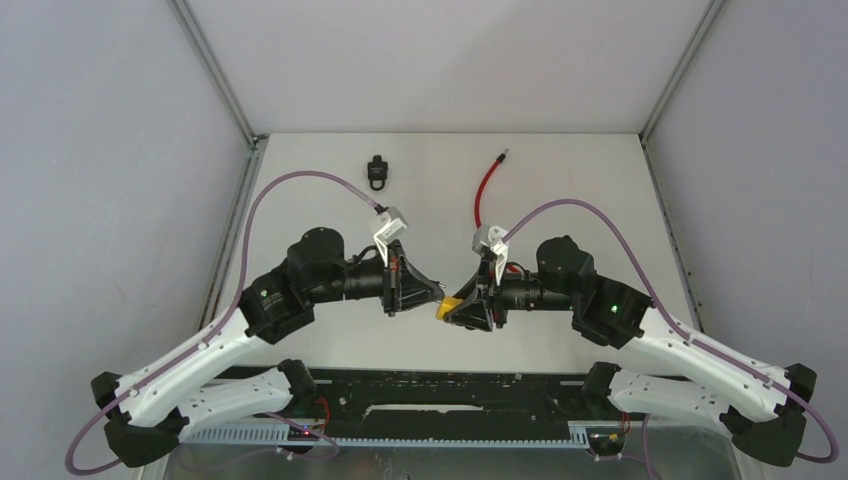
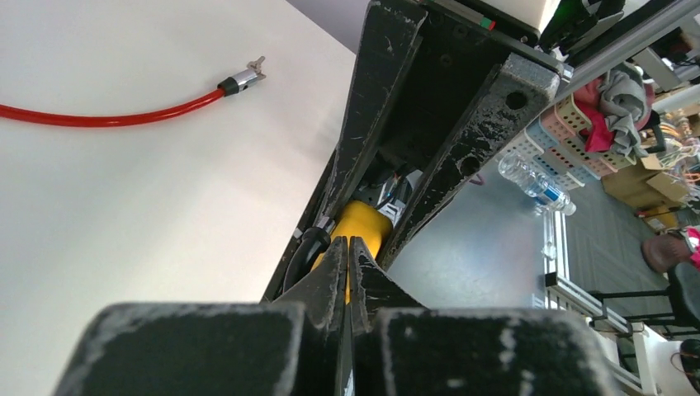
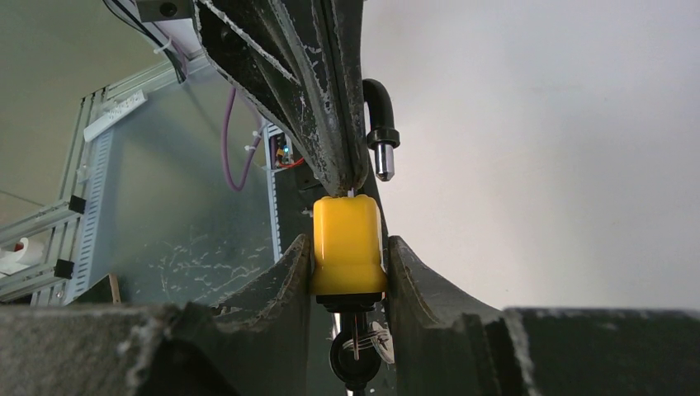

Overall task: Lock with the key
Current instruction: Lock the lock.

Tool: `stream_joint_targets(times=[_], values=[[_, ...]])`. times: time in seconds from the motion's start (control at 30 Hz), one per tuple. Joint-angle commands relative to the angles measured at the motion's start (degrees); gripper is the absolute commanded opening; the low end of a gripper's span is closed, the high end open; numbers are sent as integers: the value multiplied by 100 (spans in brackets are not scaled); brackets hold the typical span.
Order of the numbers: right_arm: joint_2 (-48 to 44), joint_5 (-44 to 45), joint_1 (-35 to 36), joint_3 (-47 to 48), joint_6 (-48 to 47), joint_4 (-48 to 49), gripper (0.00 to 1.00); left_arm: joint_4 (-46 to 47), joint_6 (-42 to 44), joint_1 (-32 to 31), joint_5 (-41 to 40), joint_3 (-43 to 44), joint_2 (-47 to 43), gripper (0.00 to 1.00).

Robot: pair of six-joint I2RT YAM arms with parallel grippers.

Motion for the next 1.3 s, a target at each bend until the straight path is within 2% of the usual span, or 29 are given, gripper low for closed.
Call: stream_joint_targets(times=[0.0,0.77,1.27], values=[[-193,-288,30,338,-93,507,0,-552,551,-12,-257,583,89,4],[-279,-475,101,330,-204,410,0,-503,607,-12,-597,512,61,5],[-454,-197,107,331,-295,465,0,-205,524,-16,-102,103,84,5]])
